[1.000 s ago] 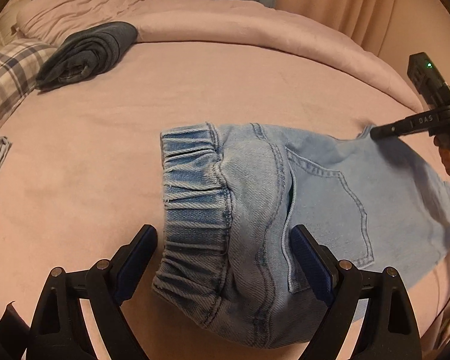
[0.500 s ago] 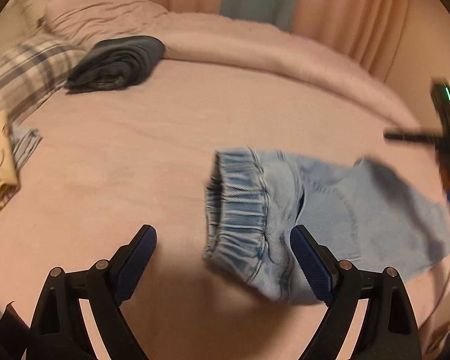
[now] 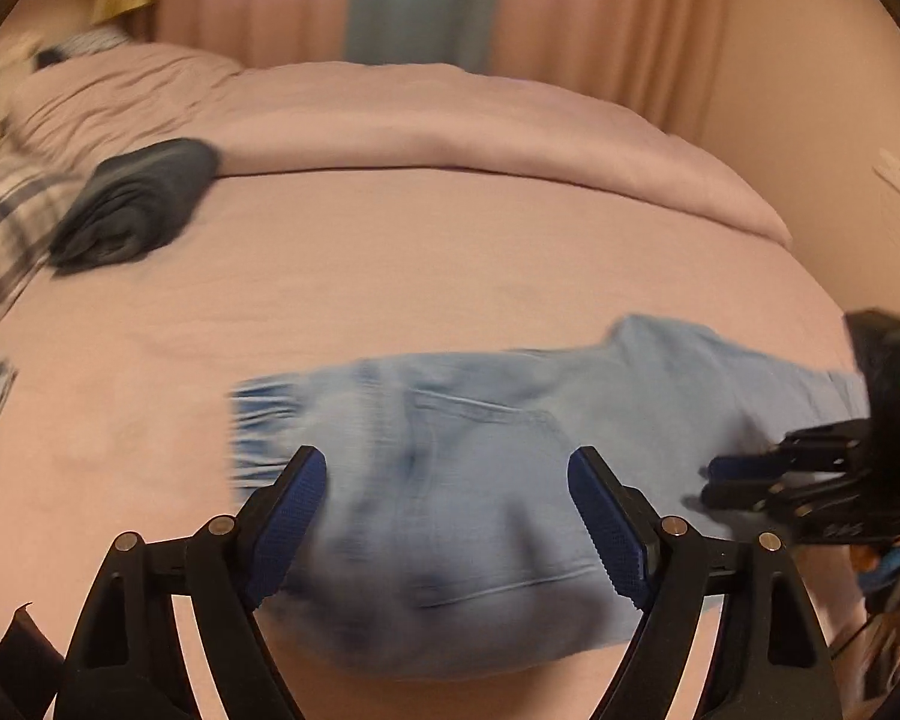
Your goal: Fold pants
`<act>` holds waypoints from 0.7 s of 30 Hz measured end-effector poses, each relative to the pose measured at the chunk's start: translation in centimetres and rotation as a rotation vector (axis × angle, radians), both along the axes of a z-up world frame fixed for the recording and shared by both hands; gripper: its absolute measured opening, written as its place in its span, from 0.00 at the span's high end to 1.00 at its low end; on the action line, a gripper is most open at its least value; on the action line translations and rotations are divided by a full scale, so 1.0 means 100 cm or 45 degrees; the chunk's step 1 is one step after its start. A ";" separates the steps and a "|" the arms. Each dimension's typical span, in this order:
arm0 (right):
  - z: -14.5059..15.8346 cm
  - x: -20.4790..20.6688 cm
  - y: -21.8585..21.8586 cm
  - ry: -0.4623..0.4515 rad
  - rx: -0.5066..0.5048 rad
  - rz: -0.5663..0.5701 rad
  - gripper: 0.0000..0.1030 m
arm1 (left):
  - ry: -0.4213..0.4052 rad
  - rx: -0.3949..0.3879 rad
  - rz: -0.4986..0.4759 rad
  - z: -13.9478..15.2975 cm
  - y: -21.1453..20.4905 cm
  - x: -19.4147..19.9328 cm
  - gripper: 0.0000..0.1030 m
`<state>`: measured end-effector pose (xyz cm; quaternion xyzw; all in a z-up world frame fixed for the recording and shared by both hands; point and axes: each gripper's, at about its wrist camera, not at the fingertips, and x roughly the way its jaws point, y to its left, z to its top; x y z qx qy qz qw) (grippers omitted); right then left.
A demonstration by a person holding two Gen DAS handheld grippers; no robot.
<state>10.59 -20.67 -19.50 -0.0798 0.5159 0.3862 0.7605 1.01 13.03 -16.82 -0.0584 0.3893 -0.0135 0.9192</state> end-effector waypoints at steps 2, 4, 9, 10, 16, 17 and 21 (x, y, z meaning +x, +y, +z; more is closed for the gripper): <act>0.011 -0.008 -0.020 -0.029 0.061 -0.071 0.73 | -0.010 0.019 -0.058 0.000 -0.017 0.001 0.18; 0.018 -0.021 -0.038 -0.112 0.037 -0.135 0.73 | 0.009 0.027 -0.133 -0.005 -0.036 0.005 0.18; 0.010 -0.036 -0.111 -0.093 -0.042 -0.360 0.73 | 0.188 0.110 -0.332 -0.042 -0.081 0.018 0.18; 0.004 -0.035 -0.132 -0.048 -0.072 -0.415 0.73 | 0.243 0.146 -0.334 -0.051 -0.088 0.018 0.18; 0.022 -0.061 -0.210 0.088 0.237 -0.707 0.62 | 0.168 0.037 -0.463 -0.032 -0.102 -0.011 0.18; 0.023 -0.067 -0.227 0.112 0.273 -0.771 0.61 | 0.154 0.046 -0.481 -0.030 -0.106 -0.011 0.18; 0.013 -0.077 -0.250 0.199 0.398 -0.939 0.61 | 0.115 0.016 -0.600 -0.025 -0.139 -0.007 0.18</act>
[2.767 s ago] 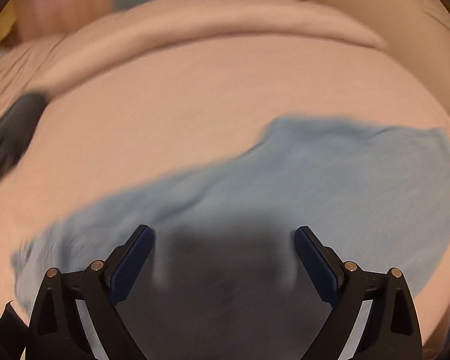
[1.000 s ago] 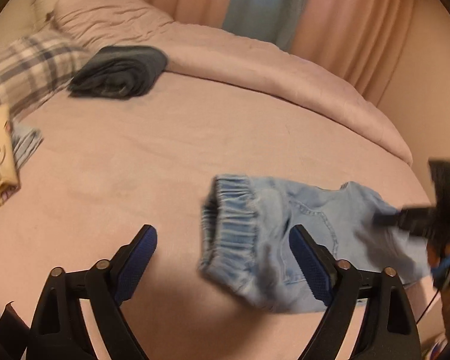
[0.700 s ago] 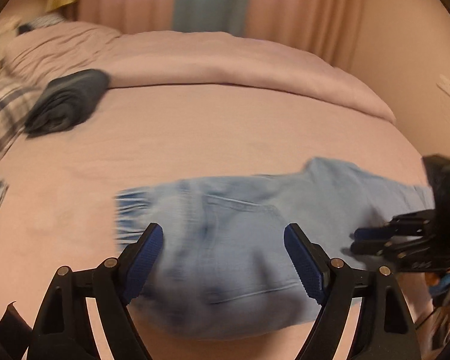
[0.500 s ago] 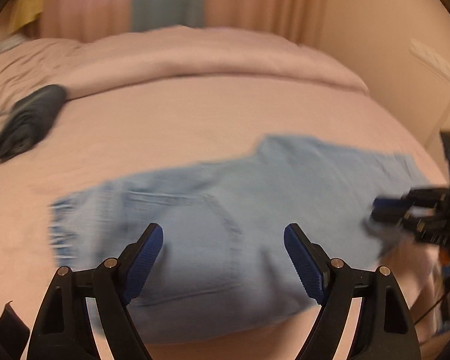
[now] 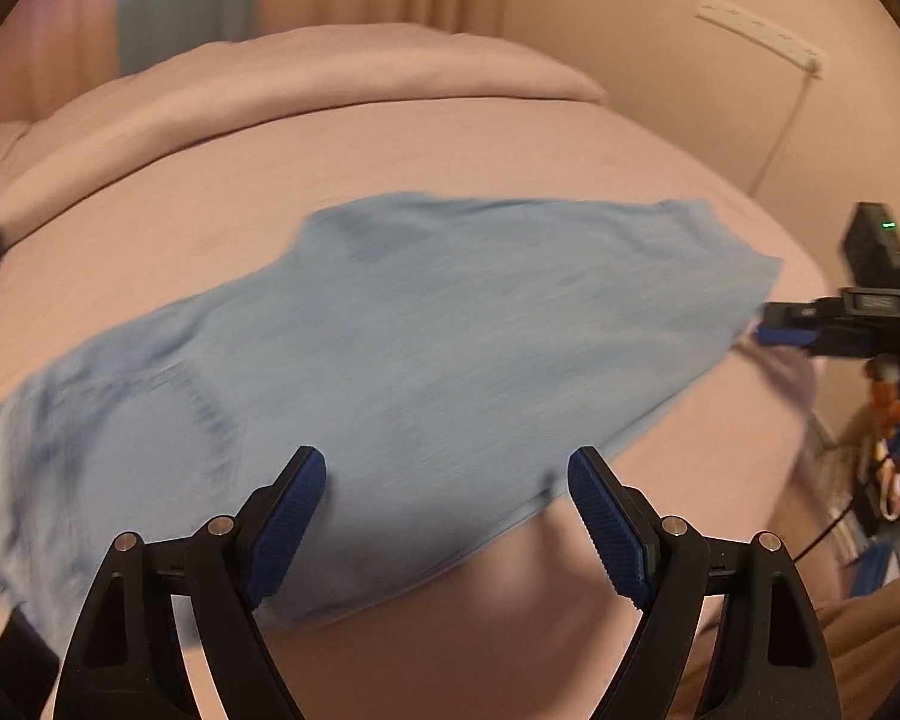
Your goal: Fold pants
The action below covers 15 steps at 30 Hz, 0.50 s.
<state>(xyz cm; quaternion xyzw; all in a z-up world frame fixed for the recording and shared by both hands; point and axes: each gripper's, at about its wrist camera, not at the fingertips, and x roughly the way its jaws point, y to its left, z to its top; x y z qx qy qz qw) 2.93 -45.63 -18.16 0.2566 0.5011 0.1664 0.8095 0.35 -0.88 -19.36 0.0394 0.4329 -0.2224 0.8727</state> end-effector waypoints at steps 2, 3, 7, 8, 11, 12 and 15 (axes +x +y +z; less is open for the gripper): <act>-0.010 0.004 -0.003 0.051 0.118 -0.054 0.61 | -0.018 0.051 -0.087 -0.005 -0.024 0.005 0.19; -0.013 0.002 -0.001 0.064 0.138 -0.068 0.61 | -0.017 0.094 -0.108 -0.006 -0.036 0.010 0.22; -0.021 0.011 0.000 0.096 0.156 -0.129 0.74 | 0.036 0.191 -0.223 -0.021 -0.063 0.015 0.62; -0.020 0.011 0.006 0.098 0.144 -0.132 0.79 | 0.031 0.194 -0.252 -0.020 -0.065 0.012 0.72; -0.017 0.007 0.008 0.083 0.134 -0.135 0.93 | 0.031 0.202 -0.299 -0.018 -0.066 0.007 0.82; -0.018 0.006 0.016 0.073 0.141 -0.136 0.94 | 0.033 0.207 -0.307 -0.018 -0.066 0.005 0.83; -0.014 0.004 0.015 0.032 0.162 -0.133 0.95 | 0.042 0.208 -0.323 -0.016 -0.066 0.002 0.86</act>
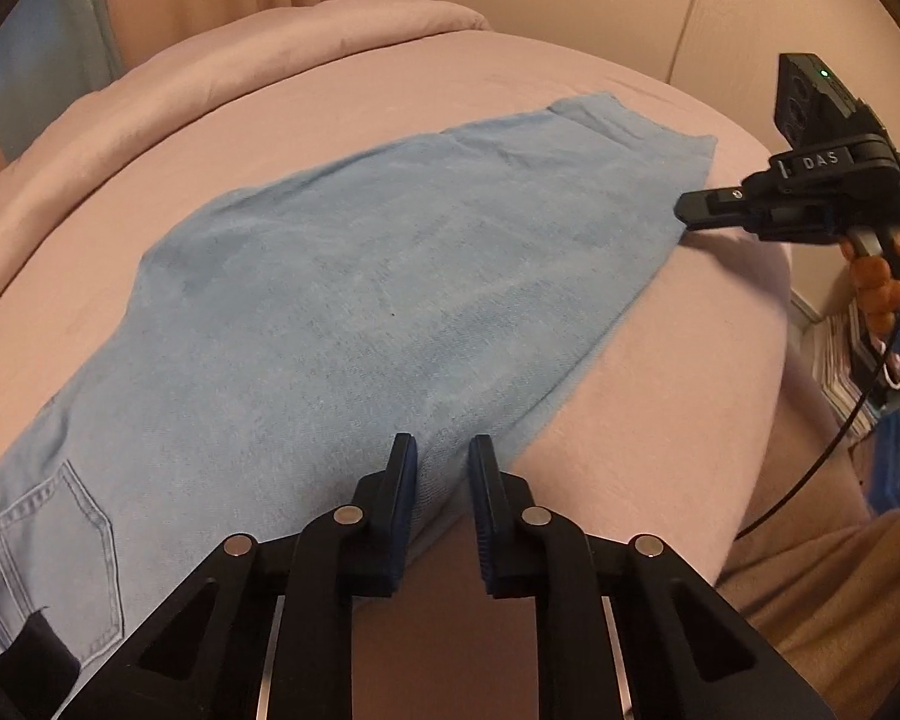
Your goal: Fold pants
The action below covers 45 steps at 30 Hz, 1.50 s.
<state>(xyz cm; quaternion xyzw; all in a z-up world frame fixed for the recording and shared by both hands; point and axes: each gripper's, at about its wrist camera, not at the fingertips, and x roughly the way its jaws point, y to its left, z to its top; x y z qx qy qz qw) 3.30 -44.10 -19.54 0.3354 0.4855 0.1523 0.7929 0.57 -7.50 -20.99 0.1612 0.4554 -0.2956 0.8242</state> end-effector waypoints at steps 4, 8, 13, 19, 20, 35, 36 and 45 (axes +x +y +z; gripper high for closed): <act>-0.017 0.003 -0.001 0.062 -0.028 0.022 0.96 | -0.002 0.011 0.009 0.003 0.003 -0.002 0.86; -0.010 0.001 -0.013 0.063 -0.054 0.037 0.90 | 0.010 -0.066 0.037 0.023 0.005 0.001 0.79; 0.032 -0.003 -0.018 -0.136 -0.328 0.049 0.69 | -0.065 -0.066 0.074 0.036 -0.028 0.023 0.40; 0.045 0.031 0.003 -0.244 -0.461 0.072 0.69 | -0.043 -0.032 0.197 0.027 -0.086 0.059 0.40; 0.045 0.035 0.009 -0.251 -0.491 0.079 0.68 | -0.033 -0.031 0.218 0.027 -0.091 0.062 0.40; 0.022 0.004 -0.041 -0.247 -0.423 0.128 0.63 | 0.204 -0.198 0.309 0.022 -0.071 0.051 0.39; 0.025 -0.001 -0.056 -0.244 -0.373 0.058 0.58 | 0.168 -0.254 0.341 0.032 -0.056 0.048 0.39; 0.000 -0.018 -0.165 -0.086 -0.142 -0.443 0.50 | 0.027 -0.554 0.746 0.081 0.061 0.041 0.21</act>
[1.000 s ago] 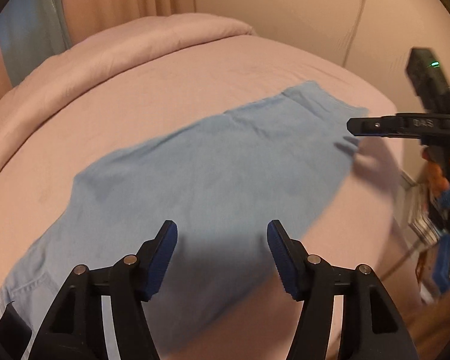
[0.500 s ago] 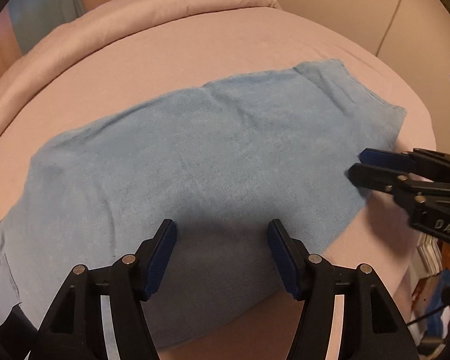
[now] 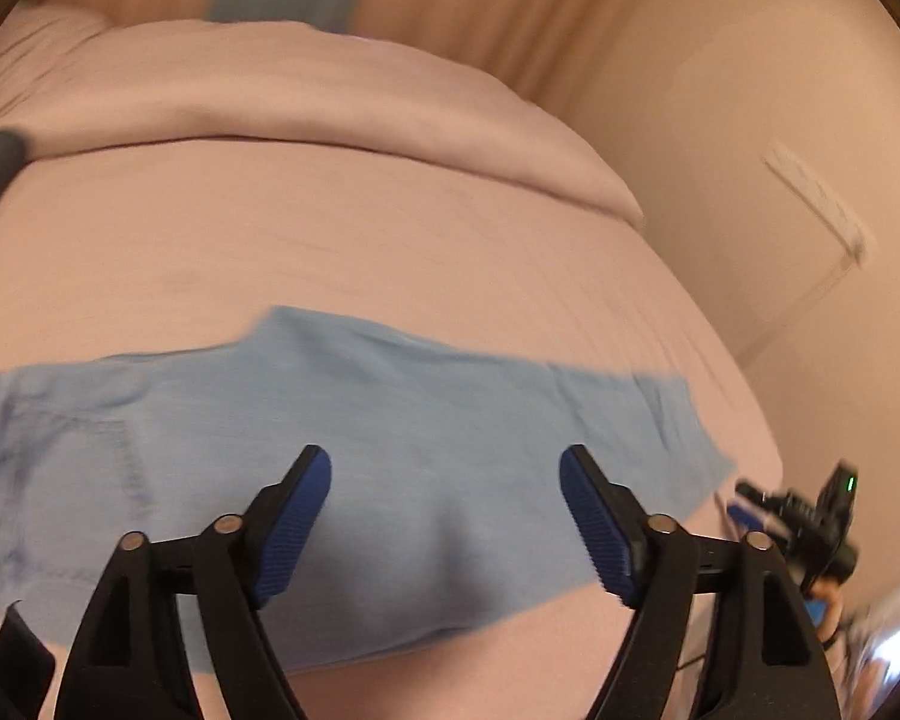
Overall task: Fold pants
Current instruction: 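Grasp the leg end with the right gripper and fold it toward the waistband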
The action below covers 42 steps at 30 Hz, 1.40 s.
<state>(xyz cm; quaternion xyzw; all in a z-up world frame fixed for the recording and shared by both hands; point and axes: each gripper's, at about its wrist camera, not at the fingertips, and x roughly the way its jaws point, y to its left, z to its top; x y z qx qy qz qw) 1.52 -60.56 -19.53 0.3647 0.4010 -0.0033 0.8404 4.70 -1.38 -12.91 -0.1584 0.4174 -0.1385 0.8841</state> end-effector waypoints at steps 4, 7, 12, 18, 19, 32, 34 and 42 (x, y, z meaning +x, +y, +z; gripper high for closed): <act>0.000 0.019 0.002 0.004 -0.047 0.003 0.48 | -0.010 -0.060 0.134 -0.003 0.027 -0.013 0.21; -0.003 0.035 0.015 0.021 -0.089 -0.033 0.48 | -0.010 -0.126 0.165 -0.010 0.036 -0.024 0.20; -0.003 0.039 0.016 0.033 -0.181 -0.062 0.69 | 0.129 -0.210 0.136 -0.030 0.040 -0.022 0.20; 0.011 0.034 0.021 -0.003 -0.171 -0.064 0.86 | 0.264 -0.216 0.142 -0.049 0.039 -0.015 0.20; 0.019 0.035 0.029 -0.023 -0.224 -0.040 0.87 | 0.269 -0.223 0.140 -0.050 0.038 -0.013 0.20; 0.088 0.035 0.236 -0.379 -0.617 0.691 0.88 | 0.246 -0.422 0.016 -0.039 0.032 0.000 0.20; 0.078 0.036 0.260 -0.384 -0.649 0.770 0.88 | 0.247 -0.475 -0.027 -0.041 0.023 0.010 0.20; 0.042 0.031 0.305 -0.358 -0.803 0.893 0.88 | 0.406 -0.614 -0.181 -0.070 -0.034 0.060 0.20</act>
